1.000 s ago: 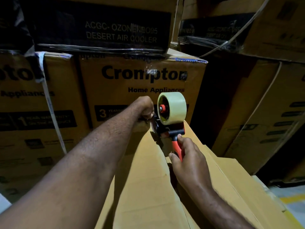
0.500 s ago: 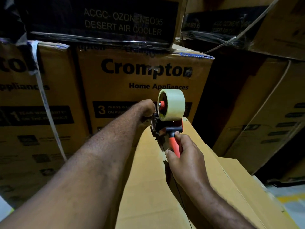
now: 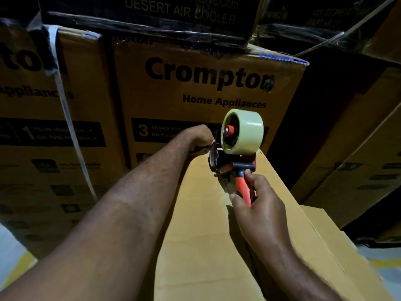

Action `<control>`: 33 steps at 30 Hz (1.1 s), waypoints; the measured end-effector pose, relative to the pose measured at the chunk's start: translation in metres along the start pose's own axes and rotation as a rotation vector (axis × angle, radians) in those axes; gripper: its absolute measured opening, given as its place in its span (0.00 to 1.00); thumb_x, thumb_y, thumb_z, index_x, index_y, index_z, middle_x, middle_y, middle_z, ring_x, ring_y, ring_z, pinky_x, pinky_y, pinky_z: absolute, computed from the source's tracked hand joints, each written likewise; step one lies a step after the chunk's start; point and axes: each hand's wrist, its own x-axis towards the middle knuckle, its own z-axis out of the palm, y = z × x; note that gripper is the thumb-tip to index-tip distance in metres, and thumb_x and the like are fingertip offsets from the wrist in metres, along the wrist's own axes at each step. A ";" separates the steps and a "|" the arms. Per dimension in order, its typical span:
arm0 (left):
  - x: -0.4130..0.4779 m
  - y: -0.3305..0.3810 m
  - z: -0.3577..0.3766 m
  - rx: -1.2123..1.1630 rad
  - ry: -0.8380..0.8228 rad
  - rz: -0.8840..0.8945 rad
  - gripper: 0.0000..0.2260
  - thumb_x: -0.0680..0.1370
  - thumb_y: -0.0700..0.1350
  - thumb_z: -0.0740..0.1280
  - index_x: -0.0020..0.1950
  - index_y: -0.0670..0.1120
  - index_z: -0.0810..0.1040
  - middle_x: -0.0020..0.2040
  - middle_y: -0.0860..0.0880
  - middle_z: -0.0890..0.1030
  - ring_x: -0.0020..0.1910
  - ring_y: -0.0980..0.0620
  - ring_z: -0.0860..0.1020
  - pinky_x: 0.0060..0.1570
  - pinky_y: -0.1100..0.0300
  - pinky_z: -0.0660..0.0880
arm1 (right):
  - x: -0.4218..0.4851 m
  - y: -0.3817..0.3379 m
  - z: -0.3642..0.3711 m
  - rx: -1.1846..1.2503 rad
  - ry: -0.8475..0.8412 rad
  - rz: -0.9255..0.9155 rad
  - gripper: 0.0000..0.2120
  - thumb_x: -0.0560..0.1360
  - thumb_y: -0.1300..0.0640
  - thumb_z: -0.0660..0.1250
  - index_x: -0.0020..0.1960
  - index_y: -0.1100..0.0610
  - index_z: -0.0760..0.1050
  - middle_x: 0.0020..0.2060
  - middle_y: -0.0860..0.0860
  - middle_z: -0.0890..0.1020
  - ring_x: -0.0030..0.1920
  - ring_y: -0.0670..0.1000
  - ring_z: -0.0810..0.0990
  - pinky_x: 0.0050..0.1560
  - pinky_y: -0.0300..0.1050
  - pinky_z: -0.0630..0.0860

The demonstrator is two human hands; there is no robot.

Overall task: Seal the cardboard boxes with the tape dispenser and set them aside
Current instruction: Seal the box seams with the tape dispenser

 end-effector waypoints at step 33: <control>-0.036 -0.012 0.021 0.292 0.154 0.097 0.20 0.81 0.64 0.60 0.55 0.52 0.82 0.52 0.50 0.83 0.52 0.48 0.80 0.58 0.44 0.75 | -0.055 -0.040 -0.058 -0.296 -0.282 0.134 0.23 0.81 0.50 0.63 0.68 0.36 0.53 0.48 0.46 0.73 0.45 0.47 0.76 0.43 0.40 0.78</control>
